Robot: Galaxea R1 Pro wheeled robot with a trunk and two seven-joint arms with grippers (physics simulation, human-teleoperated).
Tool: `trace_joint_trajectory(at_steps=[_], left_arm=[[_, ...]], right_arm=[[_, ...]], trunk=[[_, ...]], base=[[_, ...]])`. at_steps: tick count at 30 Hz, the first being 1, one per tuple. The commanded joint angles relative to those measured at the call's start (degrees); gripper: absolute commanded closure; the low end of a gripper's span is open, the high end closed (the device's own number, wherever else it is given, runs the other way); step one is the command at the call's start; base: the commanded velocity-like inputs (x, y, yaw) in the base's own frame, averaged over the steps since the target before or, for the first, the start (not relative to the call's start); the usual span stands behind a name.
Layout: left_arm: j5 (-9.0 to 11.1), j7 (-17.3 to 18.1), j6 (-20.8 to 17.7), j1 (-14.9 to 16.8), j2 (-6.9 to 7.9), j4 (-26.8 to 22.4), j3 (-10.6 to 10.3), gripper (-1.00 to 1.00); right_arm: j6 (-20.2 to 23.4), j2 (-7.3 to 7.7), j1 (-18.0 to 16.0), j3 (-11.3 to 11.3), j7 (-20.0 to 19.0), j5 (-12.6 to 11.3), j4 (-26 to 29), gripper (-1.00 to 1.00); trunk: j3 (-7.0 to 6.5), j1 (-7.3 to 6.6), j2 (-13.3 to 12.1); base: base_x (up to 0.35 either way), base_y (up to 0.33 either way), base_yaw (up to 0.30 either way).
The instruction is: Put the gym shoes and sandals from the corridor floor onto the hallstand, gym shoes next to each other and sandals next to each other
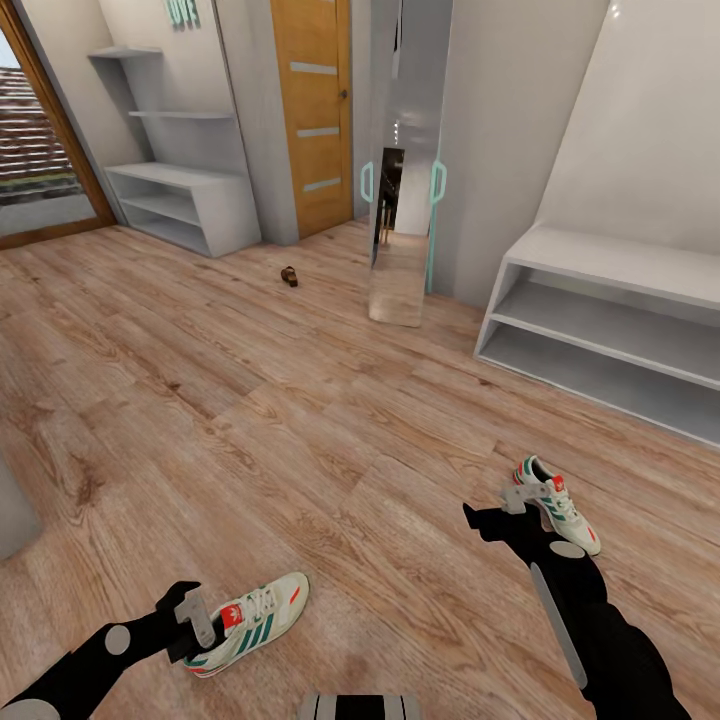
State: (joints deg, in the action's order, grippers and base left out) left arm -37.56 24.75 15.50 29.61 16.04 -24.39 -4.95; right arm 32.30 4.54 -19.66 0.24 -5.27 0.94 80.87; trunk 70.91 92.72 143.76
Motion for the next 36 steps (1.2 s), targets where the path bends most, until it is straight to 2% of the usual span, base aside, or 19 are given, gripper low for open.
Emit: trace_joint_trajectory(at_steps=[1,12,36], left_arm=[[-0.60,-0.13,0.37,0.03,0.03,-0.04,-0.11,-1.00],[-0.59,-0.20,0.26,0.05,-0.31,-0.04,-0.13,-1.00],[-0.59,-0.14,0.04,0.08,-0.48,-0.04,-0.15,-1.00]], right_arm=[[0.31,0.03,-0.02,0.04,-0.18,0.11,0.08,-1.00],[0.31,0.03,-0.02,0.10,-0.18,0.11,0.00,-1.00],[0.28,0.03,-0.02,0.18,-0.11,0.11,-0.01,-1.00]], trunk=[[0.04,-0.01,0.02],[0.04,-0.01,0.02],[0.04,-0.01,0.02]], base=[[0.021,0.059,0.000],[0.053,0.088,0.000],[0.004,0.006,0.000]])
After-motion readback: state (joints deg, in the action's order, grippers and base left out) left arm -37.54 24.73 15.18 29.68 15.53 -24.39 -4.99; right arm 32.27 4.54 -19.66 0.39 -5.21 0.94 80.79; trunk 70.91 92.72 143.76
